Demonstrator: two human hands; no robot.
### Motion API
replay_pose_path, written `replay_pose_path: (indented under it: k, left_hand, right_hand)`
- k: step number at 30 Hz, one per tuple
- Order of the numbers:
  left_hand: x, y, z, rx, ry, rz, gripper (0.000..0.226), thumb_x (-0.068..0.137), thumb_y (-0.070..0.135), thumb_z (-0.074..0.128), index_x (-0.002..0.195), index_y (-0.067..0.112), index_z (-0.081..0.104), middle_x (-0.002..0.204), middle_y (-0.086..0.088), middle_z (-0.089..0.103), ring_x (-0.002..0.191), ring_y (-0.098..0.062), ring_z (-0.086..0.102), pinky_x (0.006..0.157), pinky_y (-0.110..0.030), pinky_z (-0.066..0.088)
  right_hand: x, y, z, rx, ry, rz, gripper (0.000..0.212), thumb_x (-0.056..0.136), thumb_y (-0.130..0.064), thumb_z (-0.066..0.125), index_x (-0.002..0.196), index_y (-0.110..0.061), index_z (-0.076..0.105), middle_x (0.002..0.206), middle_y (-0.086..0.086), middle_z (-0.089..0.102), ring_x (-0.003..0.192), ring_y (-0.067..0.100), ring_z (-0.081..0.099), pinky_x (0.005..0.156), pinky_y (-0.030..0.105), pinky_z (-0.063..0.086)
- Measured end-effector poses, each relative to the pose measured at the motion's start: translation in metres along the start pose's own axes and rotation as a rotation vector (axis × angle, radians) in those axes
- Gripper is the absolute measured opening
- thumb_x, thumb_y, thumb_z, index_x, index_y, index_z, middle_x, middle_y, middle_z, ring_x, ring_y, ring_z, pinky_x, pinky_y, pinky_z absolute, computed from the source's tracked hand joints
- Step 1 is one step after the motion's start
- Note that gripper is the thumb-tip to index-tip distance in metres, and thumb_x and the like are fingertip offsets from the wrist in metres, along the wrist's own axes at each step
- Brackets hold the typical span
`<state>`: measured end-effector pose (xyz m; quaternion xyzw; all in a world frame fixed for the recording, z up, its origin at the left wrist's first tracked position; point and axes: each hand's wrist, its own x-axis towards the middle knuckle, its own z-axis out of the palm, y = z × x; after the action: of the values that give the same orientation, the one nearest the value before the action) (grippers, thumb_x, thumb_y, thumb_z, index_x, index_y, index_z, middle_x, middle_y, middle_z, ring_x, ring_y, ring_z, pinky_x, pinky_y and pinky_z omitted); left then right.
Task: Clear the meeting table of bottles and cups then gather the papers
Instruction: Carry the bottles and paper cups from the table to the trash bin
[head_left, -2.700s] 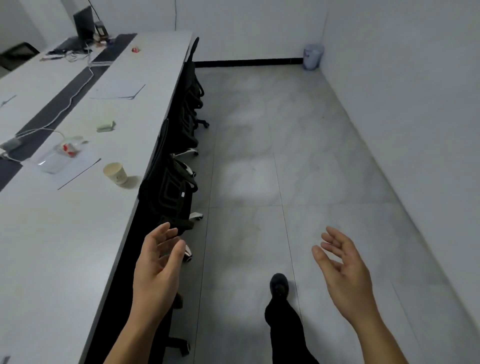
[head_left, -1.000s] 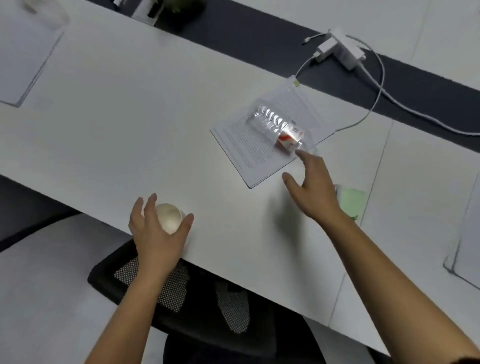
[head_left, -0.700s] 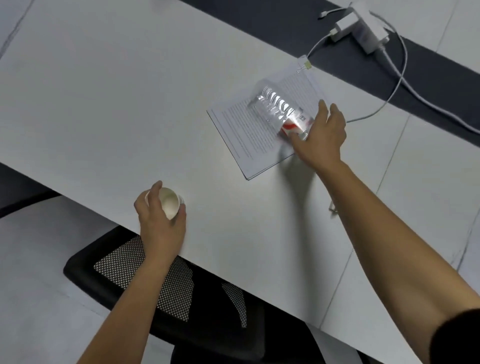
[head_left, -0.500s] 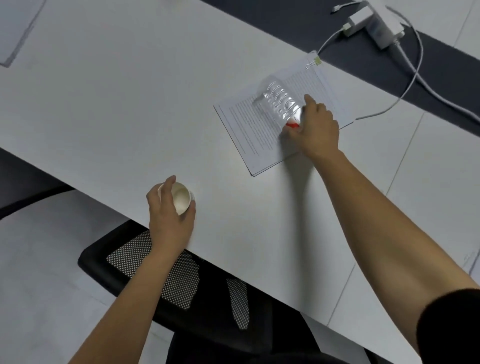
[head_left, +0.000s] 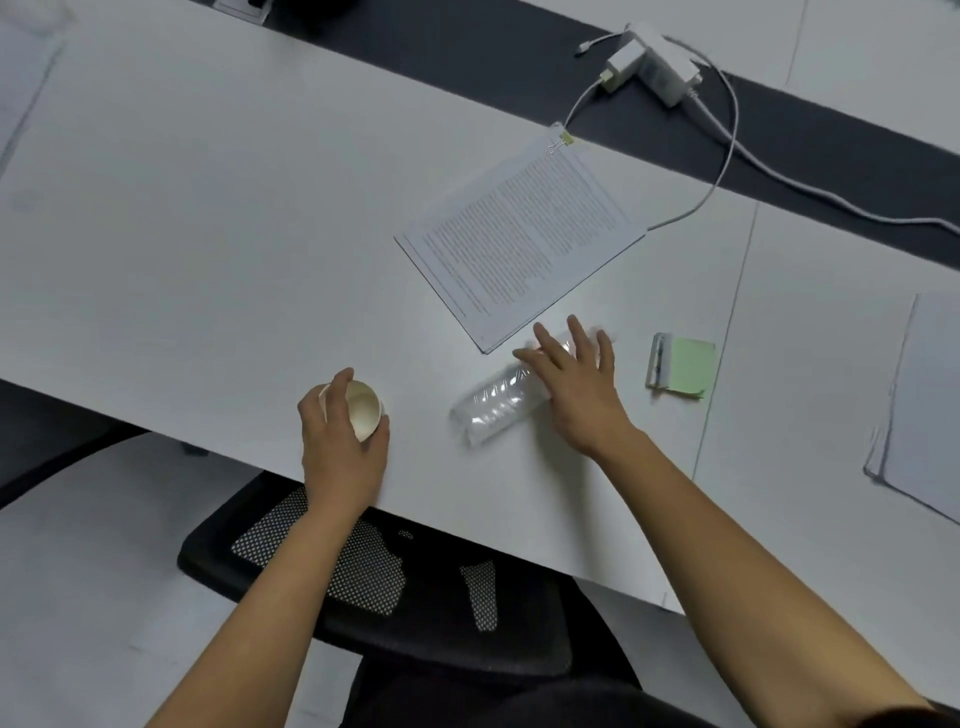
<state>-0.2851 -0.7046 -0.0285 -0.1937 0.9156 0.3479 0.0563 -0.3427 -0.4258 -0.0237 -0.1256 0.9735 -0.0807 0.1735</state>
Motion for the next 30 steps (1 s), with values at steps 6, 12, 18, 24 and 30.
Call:
replay_pose_path:
  k: [6, 12, 18, 24, 30]
  left_hand:
    - [0.000, -0.008, -0.008, -0.002, -0.078, 0.085, 0.066, 0.090, 0.027, 0.068, 0.146, 0.031, 0.034, 0.144, -0.005, 0.030, 0.125, -0.027, 0.048, 0.094, -0.044, 0.049]
    - [-0.006, -0.018, -0.012, -0.016, -0.102, 0.104, 0.065, 0.091, 0.031, 0.066, 0.147, 0.034, 0.033, 0.146, -0.002, 0.029, 0.126, -0.023, 0.046, 0.093, -0.040, 0.048]
    - [-0.024, -0.032, -0.022, 0.007, -0.157, 0.112, 0.068, 0.091, 0.028, 0.066, 0.150, 0.033, 0.031, 0.146, -0.004, 0.026, 0.127, -0.027, 0.046, 0.097, -0.042, 0.049]
    - [-0.071, -0.006, -0.068, -0.213, 0.071, -0.056, 0.067, 0.090, 0.034, 0.069, 0.147, 0.045, 0.036, 0.142, 0.003, 0.025, 0.117, -0.014, 0.043, 0.092, -0.025, 0.045]
    - [-0.145, 0.015, -0.127, -0.454, 0.472, -0.256, 0.092, 0.077, 0.029, 0.083, 0.150, 0.041, 0.030, 0.123, 0.032, 0.046, 0.115, -0.001, 0.049, 0.095, -0.021, 0.039]
  right_hand:
    - [-0.016, -0.031, -0.002, 0.494, 0.189, 0.429, 0.078, 0.090, -0.010, 0.057, 0.158, -0.023, 0.020, 0.167, 0.014, -0.007, 0.154, 0.034, -0.008, 0.122, 0.053, 0.005]
    - [0.013, -0.067, -0.001, 0.953, 0.164, 1.038, 0.128, 0.069, -0.067, 0.076, 0.158, -0.025, -0.005, 0.159, 0.017, 0.019, 0.146, 0.036, 0.021, 0.116, 0.049, 0.027]
    - [-0.006, -0.090, -0.009, 0.861, 0.049, 0.669, 0.118, 0.073, -0.029, 0.077, 0.158, -0.030, -0.004, 0.146, 0.011, 0.039, 0.113, 0.027, 0.054, 0.087, 0.034, 0.044]
    - [-0.074, -0.108, -0.044, 0.935, 0.207, 0.379, 0.110, 0.070, -0.020, 0.078, 0.157, -0.031, 0.012, 0.148, -0.007, 0.041, 0.125, 0.016, 0.052, 0.097, 0.033, 0.046]
    - [-0.100, -0.117, -0.064, 1.025, 0.215, 0.132, 0.103, 0.073, -0.010, 0.079, 0.154, -0.038, 0.022, 0.122, -0.030, 0.041, 0.111, -0.008, 0.049, 0.090, 0.023, 0.041]
